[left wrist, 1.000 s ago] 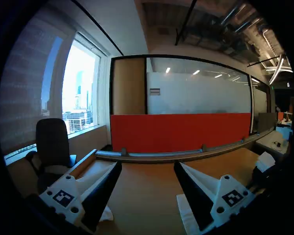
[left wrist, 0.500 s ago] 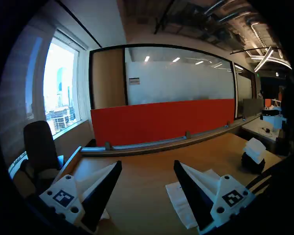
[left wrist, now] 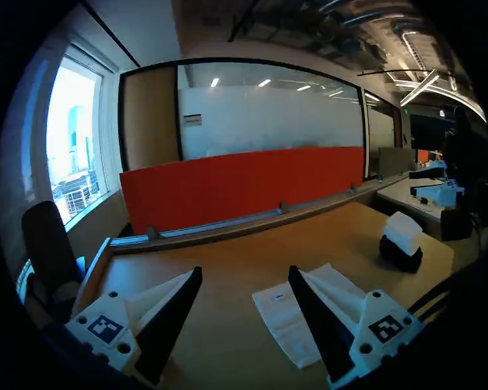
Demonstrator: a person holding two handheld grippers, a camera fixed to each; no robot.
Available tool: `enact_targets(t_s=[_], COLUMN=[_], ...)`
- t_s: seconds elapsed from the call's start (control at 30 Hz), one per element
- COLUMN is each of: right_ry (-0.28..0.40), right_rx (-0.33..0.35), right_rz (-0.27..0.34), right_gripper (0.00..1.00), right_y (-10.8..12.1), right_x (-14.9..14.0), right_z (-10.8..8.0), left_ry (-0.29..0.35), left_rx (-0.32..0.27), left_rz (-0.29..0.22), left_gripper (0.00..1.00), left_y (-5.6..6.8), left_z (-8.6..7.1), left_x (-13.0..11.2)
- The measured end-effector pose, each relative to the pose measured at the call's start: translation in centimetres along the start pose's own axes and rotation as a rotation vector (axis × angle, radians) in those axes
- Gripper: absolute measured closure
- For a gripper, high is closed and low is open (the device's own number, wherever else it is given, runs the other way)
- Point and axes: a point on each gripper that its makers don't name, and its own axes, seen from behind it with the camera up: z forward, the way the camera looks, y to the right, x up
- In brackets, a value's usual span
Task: Fold towel
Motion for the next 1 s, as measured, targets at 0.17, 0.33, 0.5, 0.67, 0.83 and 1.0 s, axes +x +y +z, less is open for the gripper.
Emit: enact_targets(t_s=[0.17, 0.33, 0.5, 0.67, 0.83, 1.0], right_ry=[-0.074, -0.112, -0.134, -0.164, -0.192, -0.211], right_rx=[0.058, 0.104, 0.138, 0.156, 0.171, 0.183], right_rz=[-0.034, -0.044, -0.034, -0.022, -0.018, -0.014], right_gripper=[0.00, 0.00, 0.00, 0.00, 0.00, 0.00], right_y=[-1.1, -2.1, -3.0, -3.5, -4.2, -4.8], right_x=[-1.6, -2.3, -3.3, -5.3, -7.8, -10.2], right_z=[0.2, 0.1, 0.3, 0.8, 1.4, 1.9], left_ry=[-0.054, -0.085, -0.107, -0.131, -0.161, -0.190], left_rx=[-0.070, -0.109, -0.121, -0.133, -0.148, -0.160], left_rz=[0.020, 0.029, 0.034, 0.042, 0.058, 0.075], left_gripper=[0.01, 0.01, 0.01, 0.01, 0.01, 0.01], left_y=[1.6, 2.5, 3.0, 3.5, 4.4, 5.3], left_z=[0.2, 0.5, 0.9, 1.4, 2.0, 2.6], left_x=[-1.3, -2.2, -3.5, -5.3, -7.8, -10.3])
